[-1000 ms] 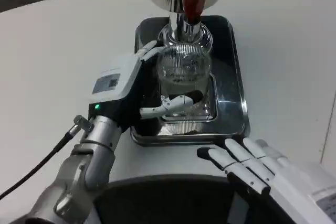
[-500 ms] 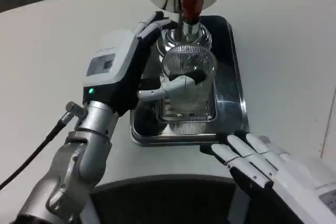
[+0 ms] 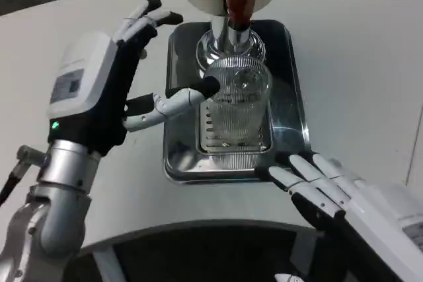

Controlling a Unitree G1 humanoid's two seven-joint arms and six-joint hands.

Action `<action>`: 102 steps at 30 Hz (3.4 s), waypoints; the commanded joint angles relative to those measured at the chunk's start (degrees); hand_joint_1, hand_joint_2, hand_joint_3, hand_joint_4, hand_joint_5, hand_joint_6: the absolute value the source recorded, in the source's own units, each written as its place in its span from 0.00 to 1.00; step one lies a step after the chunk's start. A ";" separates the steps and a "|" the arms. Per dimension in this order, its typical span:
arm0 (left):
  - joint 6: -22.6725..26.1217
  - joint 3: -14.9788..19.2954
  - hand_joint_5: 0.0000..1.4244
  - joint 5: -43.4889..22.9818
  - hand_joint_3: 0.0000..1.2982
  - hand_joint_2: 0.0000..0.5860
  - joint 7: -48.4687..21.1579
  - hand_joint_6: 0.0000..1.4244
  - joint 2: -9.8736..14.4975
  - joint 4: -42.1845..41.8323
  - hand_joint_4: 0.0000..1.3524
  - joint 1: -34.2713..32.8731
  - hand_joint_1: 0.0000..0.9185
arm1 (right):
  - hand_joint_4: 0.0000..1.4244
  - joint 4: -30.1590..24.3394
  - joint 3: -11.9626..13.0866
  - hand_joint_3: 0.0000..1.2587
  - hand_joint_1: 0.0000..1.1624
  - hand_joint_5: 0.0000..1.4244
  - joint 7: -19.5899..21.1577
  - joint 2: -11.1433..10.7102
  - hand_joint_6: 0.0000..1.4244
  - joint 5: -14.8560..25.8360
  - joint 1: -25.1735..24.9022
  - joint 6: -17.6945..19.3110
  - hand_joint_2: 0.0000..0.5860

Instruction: Grasp the cup under the faucet to collect the drink, then remove the cup.

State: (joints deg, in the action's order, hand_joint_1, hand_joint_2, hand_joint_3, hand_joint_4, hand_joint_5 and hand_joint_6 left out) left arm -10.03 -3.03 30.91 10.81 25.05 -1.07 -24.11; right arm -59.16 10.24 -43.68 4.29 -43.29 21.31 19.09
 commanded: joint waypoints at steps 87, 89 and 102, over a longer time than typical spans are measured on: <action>10.50 0.52 0.09 -36.58 0.14 0.16 -52.84 0.16 0.70 17.07 0.04 -32.12 0.00 | 0.04 -0.84 -1.07 0.12 0.36 0.02 5.41 -4.67 0.07 2.64 2.39 -3.35 0.83; 9.72 0.50 0.09 -36.46 0.12 0.16 -52.56 0.16 0.35 16.98 0.02 -31.91 0.00 | 0.04 -0.84 -0.97 0.12 0.36 0.02 5.37 -4.67 0.07 2.66 2.38 -3.28 0.83; 3.75 -1.61 0.02 -34.26 0.09 0.15 -51.66 0.15 -1.23 17.41 0.00 -31.25 0.00 | 0.04 -0.84 -0.26 0.12 0.36 0.02 5.00 -4.14 0.07 3.23 2.08 -3.77 0.83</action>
State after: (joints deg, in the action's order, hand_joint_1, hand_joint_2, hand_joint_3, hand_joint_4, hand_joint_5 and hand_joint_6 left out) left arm -4.02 -3.19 -4.13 -40.26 24.52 16.18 -56.30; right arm -59.16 9.97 -38.22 -0.30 -40.83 22.83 15.14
